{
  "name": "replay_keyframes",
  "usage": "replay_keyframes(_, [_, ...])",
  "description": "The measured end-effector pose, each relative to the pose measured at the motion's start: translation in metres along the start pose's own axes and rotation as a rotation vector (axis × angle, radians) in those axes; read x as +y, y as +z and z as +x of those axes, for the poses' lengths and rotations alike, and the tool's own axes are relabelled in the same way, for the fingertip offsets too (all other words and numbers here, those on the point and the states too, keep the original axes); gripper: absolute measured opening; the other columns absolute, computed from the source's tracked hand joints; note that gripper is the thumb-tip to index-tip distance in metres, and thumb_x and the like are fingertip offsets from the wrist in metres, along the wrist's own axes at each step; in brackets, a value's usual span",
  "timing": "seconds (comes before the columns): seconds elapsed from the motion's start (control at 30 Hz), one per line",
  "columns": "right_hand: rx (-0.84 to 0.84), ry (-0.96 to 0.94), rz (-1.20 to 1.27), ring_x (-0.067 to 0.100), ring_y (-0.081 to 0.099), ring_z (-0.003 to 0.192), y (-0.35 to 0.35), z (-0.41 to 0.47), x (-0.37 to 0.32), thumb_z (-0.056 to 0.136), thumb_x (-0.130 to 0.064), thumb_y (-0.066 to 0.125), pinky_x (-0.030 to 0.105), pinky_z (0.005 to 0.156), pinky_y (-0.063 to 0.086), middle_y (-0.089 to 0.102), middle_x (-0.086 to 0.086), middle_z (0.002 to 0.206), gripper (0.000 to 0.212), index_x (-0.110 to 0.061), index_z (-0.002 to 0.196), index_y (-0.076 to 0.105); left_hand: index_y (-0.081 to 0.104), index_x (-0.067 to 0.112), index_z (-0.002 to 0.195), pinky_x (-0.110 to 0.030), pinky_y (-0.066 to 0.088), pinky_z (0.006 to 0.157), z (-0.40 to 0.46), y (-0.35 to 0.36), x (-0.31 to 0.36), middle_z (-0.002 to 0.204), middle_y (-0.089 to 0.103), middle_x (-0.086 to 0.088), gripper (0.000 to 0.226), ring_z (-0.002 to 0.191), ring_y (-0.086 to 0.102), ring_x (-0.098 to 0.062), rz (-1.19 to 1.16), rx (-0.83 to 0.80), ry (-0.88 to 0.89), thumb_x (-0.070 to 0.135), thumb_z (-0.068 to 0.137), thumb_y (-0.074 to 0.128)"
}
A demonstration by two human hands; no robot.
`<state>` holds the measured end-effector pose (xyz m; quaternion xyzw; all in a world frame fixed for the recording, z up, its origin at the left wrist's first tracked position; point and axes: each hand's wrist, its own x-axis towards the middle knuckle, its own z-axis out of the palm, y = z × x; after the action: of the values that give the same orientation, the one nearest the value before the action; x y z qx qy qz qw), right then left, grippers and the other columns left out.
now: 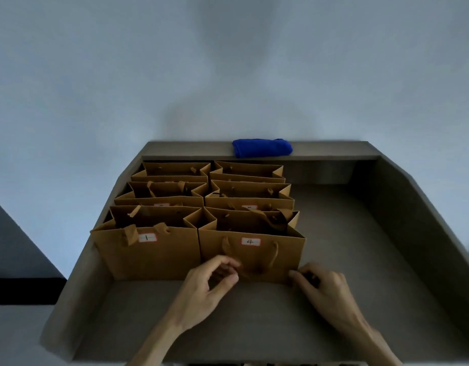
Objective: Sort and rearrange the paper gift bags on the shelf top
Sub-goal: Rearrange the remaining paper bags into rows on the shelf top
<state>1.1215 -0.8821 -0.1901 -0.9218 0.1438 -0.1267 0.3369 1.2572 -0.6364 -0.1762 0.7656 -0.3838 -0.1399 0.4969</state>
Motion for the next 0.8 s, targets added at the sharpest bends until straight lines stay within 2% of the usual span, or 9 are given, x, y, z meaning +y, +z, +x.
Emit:
replay_keyframes(0.07, [-0.016,0.006,-0.008,-0.003,0.062,0.079,0.0,0.01,0.0,0.088,-0.047,0.054,0.019,0.072,0.054,0.063,-0.011,0.085,0.012,-0.036,0.086,0.058,0.06,0.03,0.113,-0.013,0.048,0.089,0.008,0.005,0.003,0.108,0.063,0.024,0.025,0.105,0.062,-0.002,0.011,0.014,0.001,0.038,0.089,0.059])
replay_keyframes(0.2, [-0.027,0.004,-0.003,0.001,0.061,0.077,-0.002,0.028,0.0,0.095,-0.037,0.055,0.013,0.068,0.05,0.062,-0.009,0.086,0.009,-0.033,0.086,0.056,0.059,0.033,0.112,-0.012,0.048,0.088,0.016,0.009,0.002,0.112,0.06,0.027,0.024,0.105,0.06,0.002,0.051,0.046,-0.013,0.037,0.089,0.058])
replay_keyframes(0.3, [-0.056,-0.018,0.025,-0.003,0.06,0.081,-0.007,0.033,0.0,0.095,-0.037,0.054,0.011,0.069,0.048,0.061,-0.01,0.087,0.01,-0.033,0.086,0.055,0.061,0.032,0.11,-0.013,0.048,0.088,0.017,0.01,0.002,0.11,0.061,0.028,0.021,0.104,0.061,0.002,0.066,0.052,-0.016,0.034,0.089,0.059])
replay_keyframes(0.4, [-0.095,-0.039,0.014,-0.005,0.058,0.085,-0.024,0.032,0.002,0.094,-0.046,0.048,0.012,0.068,0.048,0.062,-0.007,0.085,0.017,-0.033,0.087,0.058,0.063,0.033,0.106,-0.013,0.048,0.087,0.017,0.006,0.014,0.108,0.062,0.028,0.021,0.102,0.062,0.002,0.097,0.022,0.005,0.039,0.087,0.058])
replay_keyframes(0.5, [0.0,-0.066,-0.015,-0.004,0.058,0.084,-0.056,0.044,0.006,0.091,-0.05,0.039,0.013,0.064,0.047,0.06,-0.008,0.08,0.024,-0.036,0.085,0.057,0.065,0.028,0.106,-0.021,0.054,0.081,0.024,-0.009,0.039,0.091,0.069,0.016,0.02,0.089,0.068,-0.009,0.082,-0.01,0.061,0.036,0.088,0.058])
replay_keyframes(0.63, [0.125,-0.136,-0.099,-0.003,0.06,0.079,-0.098,0.091,0.003,0.094,-0.04,0.051,0.019,0.062,0.049,0.061,-0.009,0.081,0.012,-0.034,0.089,0.06,0.064,0.023,0.108,-0.022,0.057,0.062,0.054,-0.04,0.084,0.083,0.07,0.008,0.024,0.07,0.07,-0.017,0.073,-0.013,0.189,0.04,0.092,0.059])
replay_keyframes(0.7, [0.184,-0.206,-0.11,0.0,0.06,0.078,-0.114,0.118,-0.005,0.094,-0.032,0.055,0.021,0.066,0.052,0.063,-0.009,0.082,0.011,-0.027,0.095,0.065,0.064,0.022,0.108,-0.022,0.057,0.06,0.079,-0.057,0.104,0.083,0.069,0.008,0.024,0.071,0.07,-0.017,0.135,0.014,0.269,0.039,0.093,0.057])
replay_keyframes(0.8, [0.203,-0.294,-0.129,0.0,0.061,0.081,-0.132,0.157,-0.019,0.095,-0.027,0.058,0.019,0.071,0.051,0.064,-0.011,0.088,0.011,-0.022,0.099,0.067,0.065,0.022,0.109,-0.019,0.056,0.068,0.13,-0.08,0.119,0.087,0.07,0.01,0.019,0.08,0.069,-0.013,0.227,0.072,0.331,0.027,0.093,0.057])
